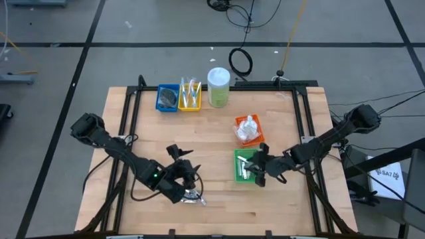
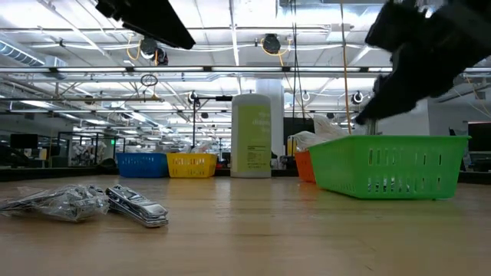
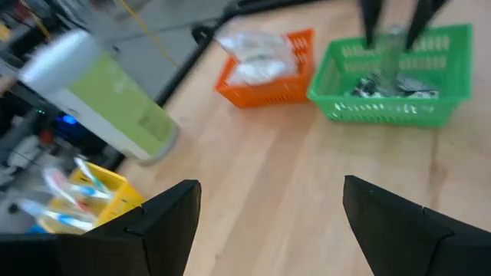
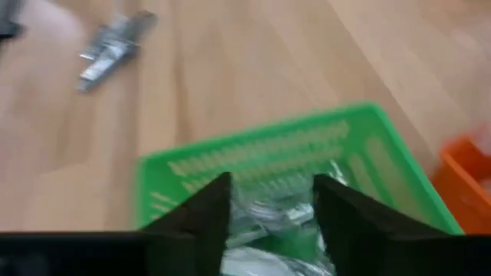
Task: Pick & Place Travel size toiletries
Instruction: Put the nail cutter into the green bin
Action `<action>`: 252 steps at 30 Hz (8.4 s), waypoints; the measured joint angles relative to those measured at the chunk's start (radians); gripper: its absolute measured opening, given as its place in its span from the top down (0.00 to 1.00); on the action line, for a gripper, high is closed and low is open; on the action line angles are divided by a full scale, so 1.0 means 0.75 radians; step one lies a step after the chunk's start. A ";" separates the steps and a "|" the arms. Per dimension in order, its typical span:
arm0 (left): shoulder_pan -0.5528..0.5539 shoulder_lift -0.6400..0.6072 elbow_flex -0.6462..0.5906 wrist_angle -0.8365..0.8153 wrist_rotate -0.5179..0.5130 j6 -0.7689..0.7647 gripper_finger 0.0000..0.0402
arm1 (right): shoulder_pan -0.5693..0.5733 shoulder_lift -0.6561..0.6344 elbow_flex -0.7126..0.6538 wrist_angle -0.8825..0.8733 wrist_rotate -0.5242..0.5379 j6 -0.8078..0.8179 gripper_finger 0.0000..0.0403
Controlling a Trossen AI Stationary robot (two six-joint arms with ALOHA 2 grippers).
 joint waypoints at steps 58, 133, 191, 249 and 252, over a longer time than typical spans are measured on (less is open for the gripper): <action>0.028 0.312 -0.293 0.407 0.962 -0.194 0.73 | -0.050 -0.110 -0.042 0.545 -0.148 -0.332 0.16; 0.243 0.029 -0.243 1.082 0.733 0.526 0.86 | -0.164 0.526 0.090 1.402 -0.255 -0.575 0.90; 0.005 0.155 -0.244 0.585 0.850 0.051 0.39 | -0.069 -0.046 0.089 -0.070 -0.111 -0.021 0.34; 0.179 0.137 -0.095 0.666 0.206 1.262 0.90 | -0.224 0.471 0.089 1.154 -0.193 0.100 0.38; 0.191 0.137 -0.093 0.670 0.205 1.266 0.90 | -0.245 0.518 0.089 1.253 -0.220 0.111 0.38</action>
